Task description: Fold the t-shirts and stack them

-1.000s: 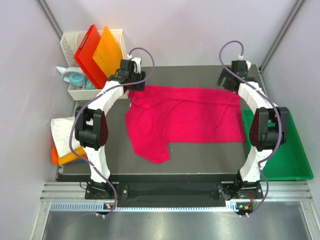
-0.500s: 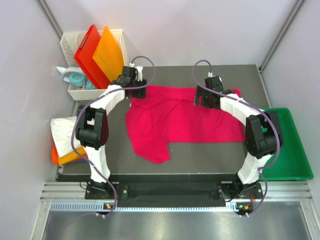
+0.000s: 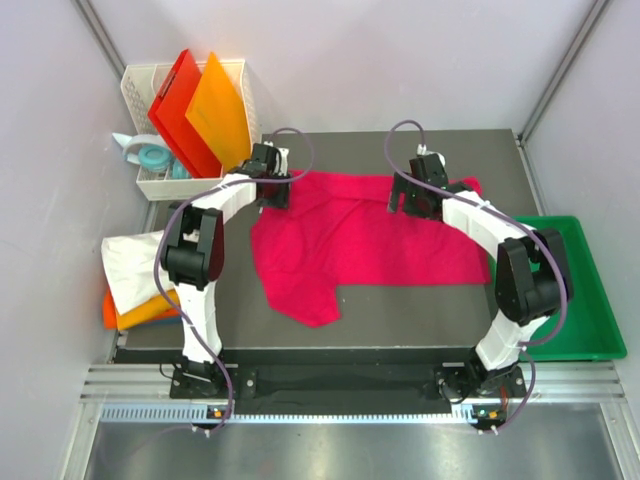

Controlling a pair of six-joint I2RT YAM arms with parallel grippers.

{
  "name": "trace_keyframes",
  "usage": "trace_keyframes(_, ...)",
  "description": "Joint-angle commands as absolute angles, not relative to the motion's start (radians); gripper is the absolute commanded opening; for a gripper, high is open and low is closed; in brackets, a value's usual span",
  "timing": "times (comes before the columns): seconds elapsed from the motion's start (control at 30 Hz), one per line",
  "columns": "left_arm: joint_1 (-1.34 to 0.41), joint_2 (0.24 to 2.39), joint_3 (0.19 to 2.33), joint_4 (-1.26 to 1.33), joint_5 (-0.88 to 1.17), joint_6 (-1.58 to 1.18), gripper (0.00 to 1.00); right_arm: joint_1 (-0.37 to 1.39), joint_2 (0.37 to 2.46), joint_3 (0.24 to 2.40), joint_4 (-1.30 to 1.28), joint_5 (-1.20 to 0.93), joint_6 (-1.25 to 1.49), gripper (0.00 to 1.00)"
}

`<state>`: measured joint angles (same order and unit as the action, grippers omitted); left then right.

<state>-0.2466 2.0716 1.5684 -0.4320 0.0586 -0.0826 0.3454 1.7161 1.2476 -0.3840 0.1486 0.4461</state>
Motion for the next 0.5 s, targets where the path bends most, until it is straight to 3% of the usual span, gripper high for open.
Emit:
trace_keyframes(0.0,-0.25,2.06,1.551,-0.428,0.049,-0.081,0.41,0.36,1.663,1.232,-0.367,0.172,0.456,0.88)
trace_keyframes(0.1,-0.25,2.039,1.526,-0.42,0.057,-0.081,0.3,0.361,1.664,1.223,-0.361,0.173,0.456,0.87)
trace_keyframes(0.2,-0.25,2.028,1.511,-0.419,0.057,-0.077,0.12,0.36,1.667,1.213,-0.35,0.169,0.463,0.87)
trace_keyframes(0.23,-0.25,2.025,1.511,-0.419,0.054,-0.077,0.03,0.362,1.669,1.207,-0.348,0.164,0.462,0.87)
trace_keyframes(0.47,-0.252,1.974,1.506,-0.426,0.067,-0.083,0.0,0.376,1.663,1.17,-0.334,0.164,0.469,0.86)
